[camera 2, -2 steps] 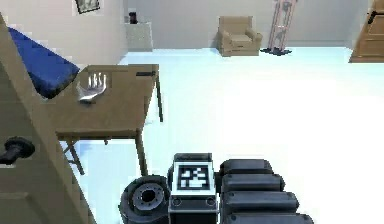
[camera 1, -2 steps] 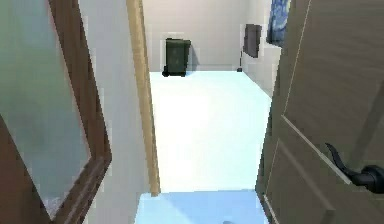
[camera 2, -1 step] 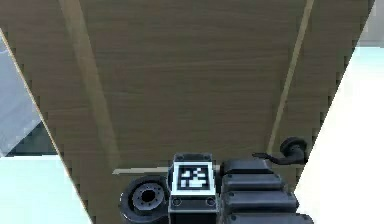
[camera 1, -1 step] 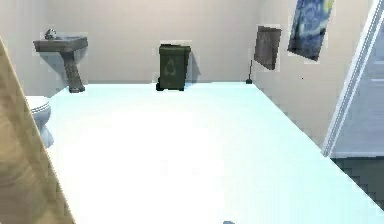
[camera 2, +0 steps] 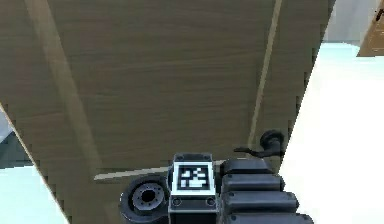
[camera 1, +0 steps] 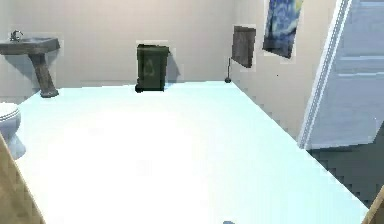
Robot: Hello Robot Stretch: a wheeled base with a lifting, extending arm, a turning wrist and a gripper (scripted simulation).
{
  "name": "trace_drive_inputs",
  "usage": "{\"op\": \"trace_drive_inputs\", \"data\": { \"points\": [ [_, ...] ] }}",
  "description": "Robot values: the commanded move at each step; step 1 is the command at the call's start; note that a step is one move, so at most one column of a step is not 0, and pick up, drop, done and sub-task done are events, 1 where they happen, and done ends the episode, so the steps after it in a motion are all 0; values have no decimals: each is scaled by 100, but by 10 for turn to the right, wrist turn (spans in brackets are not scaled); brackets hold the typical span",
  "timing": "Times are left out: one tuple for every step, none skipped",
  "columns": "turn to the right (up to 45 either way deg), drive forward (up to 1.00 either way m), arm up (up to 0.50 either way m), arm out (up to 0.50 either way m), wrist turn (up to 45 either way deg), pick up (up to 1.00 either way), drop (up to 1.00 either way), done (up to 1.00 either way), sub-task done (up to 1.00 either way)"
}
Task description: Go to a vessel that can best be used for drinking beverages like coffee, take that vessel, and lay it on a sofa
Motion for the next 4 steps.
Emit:
{"op": "trace_drive_inputs", "data": {
  "points": [
    [0,50,0,0,0,0,0,0,0],
    [450,0,0,0,0,0,0,0,0],
    [0,50,0,0,0,0,0,0,0],
    [150,0,0,0,0,0,0,0,0]
  ]
}}
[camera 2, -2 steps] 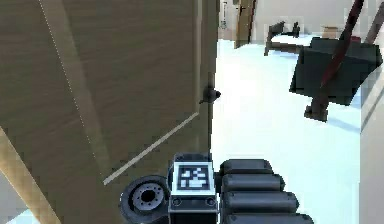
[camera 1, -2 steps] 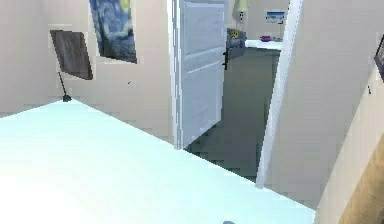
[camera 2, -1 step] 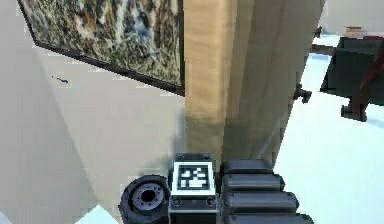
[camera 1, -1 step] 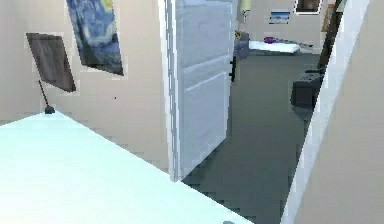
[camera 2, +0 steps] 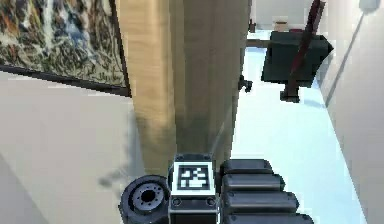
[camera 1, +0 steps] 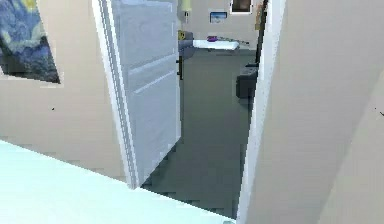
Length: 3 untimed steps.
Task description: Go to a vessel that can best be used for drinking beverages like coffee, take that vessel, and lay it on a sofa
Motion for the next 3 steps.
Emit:
{"op": "trace_drive_inputs", "data": {
  "points": [
    [0,100,0,0,0,0,0,0,0],
    [60,0,0,0,0,0,0,0,0],
    [0,35,0,0,0,0,0,0,0]
  ]
}}
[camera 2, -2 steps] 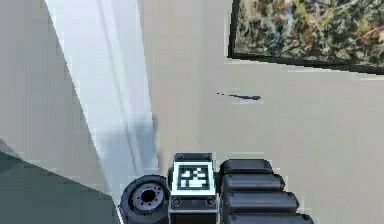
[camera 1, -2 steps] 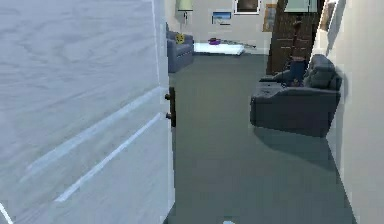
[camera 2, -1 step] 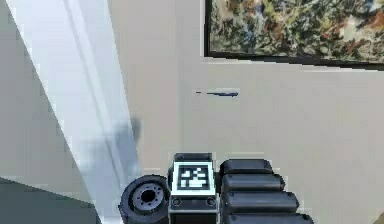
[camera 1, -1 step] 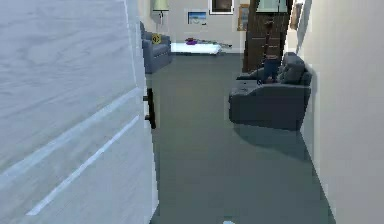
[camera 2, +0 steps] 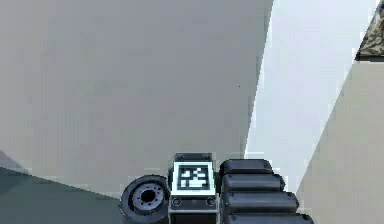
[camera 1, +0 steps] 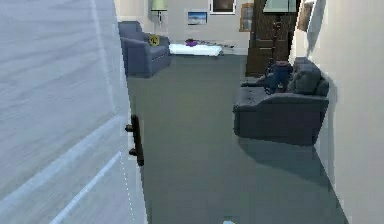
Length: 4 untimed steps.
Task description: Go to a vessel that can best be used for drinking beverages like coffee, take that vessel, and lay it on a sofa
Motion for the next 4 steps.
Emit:
{"op": "trace_drive_inputs", "data": {
  "points": [
    [150,0,0,0,0,0,0,0,0],
    [0,100,0,0,0,0,0,0,0],
    [0,5,0,0,0,0,0,0,0],
    [-210,0,0,0,0,0,0,0,0]
  ]
}}
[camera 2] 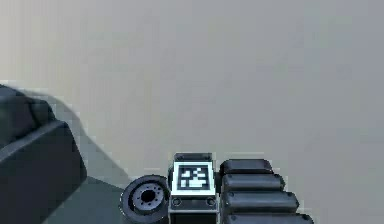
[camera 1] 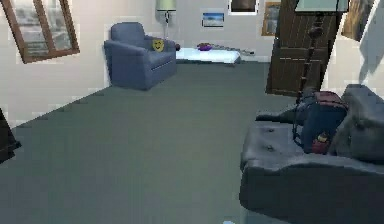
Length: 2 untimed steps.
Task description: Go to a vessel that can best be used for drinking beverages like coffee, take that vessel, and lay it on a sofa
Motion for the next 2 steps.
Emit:
{"op": "trace_drive_inputs", "data": {
  "points": [
    [0,100,0,0,0,0,0,0,0],
    [-30,0,0,0,0,0,0,0,0]
  ]
}}
